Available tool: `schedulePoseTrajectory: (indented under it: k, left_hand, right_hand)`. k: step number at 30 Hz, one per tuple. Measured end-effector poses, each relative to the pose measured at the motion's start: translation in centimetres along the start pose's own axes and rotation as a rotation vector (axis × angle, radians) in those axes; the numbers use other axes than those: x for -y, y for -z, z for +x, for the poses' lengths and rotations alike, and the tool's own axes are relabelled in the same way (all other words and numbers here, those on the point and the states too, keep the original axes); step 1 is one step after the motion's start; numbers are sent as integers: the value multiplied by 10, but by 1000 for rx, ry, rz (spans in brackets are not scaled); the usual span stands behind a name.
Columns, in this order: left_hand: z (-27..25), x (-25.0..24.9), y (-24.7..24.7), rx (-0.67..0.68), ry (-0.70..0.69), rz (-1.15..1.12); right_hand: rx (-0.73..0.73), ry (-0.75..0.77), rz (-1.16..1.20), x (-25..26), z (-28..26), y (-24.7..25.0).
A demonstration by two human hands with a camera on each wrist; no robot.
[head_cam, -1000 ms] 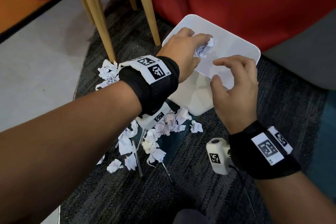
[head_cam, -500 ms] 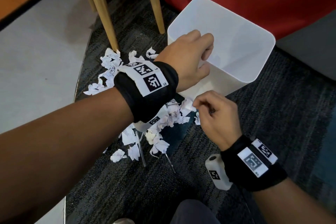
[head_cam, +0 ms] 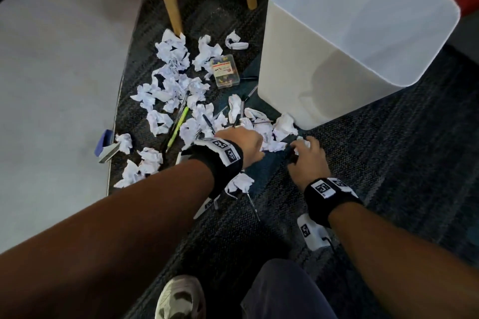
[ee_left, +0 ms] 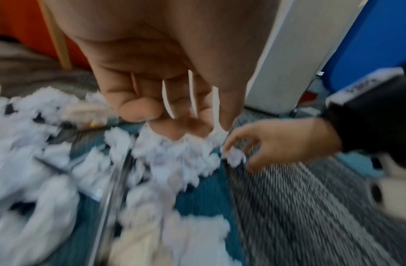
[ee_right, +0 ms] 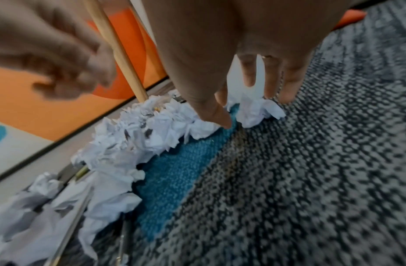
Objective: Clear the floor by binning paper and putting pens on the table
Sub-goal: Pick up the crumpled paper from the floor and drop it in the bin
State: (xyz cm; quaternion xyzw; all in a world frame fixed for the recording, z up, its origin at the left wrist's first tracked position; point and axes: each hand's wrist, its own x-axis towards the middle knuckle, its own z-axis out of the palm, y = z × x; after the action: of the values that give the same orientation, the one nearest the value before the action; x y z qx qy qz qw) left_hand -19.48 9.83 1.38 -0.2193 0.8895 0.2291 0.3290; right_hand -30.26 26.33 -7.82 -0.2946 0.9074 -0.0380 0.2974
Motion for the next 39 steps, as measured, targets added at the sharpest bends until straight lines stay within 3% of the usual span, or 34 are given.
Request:
schedulePoseTrajectory:
  k: [6, 13, 19, 27, 31, 36, 39]
  left_hand:
    - [14, 14, -63, 158, 36, -69]
    - [16, 17, -87, 258, 67, 24]
    - [11, 24, -76, 228, 63, 37]
    - [5, 31, -30, 40, -3, -123]
    - [-6, 26, 4, -57, -40, -251]
    - [-24, 25, 78, -441, -68, -431]
    - [-36, 26, 134, -684, -103, -422]
  right_hand:
    - [198, -62, -60, -10, 10, -11]
    - [134, -21, -35, -15, 8, -15]
    - [96, -31, -3, -19, 5, -12]
    - [19, 4, 61, -17, 8, -8]
    - [-120, 194, 228, 9, -5, 4]
    - [-392, 391, 441, 60, -15, 59]
    - [-506, 399, 586, 83, -17, 94]
